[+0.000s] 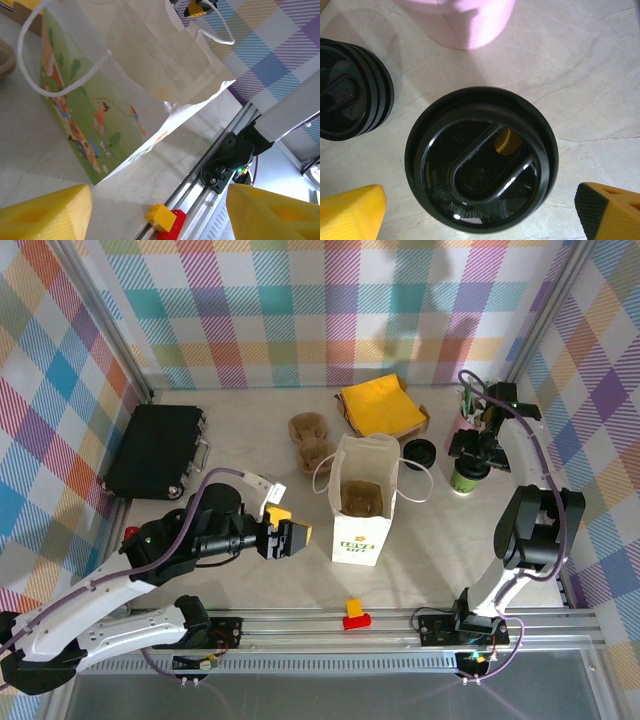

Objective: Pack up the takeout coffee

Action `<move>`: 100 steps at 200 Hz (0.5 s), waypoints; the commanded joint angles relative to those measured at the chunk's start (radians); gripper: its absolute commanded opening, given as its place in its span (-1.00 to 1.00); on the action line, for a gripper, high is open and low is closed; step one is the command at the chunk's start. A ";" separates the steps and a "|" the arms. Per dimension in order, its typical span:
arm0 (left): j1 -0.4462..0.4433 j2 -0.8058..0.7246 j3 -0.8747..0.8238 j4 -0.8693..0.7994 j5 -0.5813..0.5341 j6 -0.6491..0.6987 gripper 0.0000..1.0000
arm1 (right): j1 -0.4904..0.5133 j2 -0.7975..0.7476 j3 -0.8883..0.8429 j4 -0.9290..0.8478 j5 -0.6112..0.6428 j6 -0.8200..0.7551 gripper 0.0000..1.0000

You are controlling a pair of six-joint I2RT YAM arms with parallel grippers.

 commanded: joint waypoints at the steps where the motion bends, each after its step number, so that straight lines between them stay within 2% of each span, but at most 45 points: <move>1: -0.004 -0.013 0.035 -0.057 -0.046 0.045 0.42 | -0.006 0.012 0.043 -0.045 -0.013 -0.022 0.93; 63: -0.004 0.005 0.028 -0.048 -0.052 0.049 0.42 | -0.017 0.043 0.061 -0.065 -0.032 -0.022 0.72; 100: -0.005 0.010 0.029 -0.046 -0.058 0.052 0.42 | -0.023 0.054 0.062 -0.067 -0.043 -0.020 0.68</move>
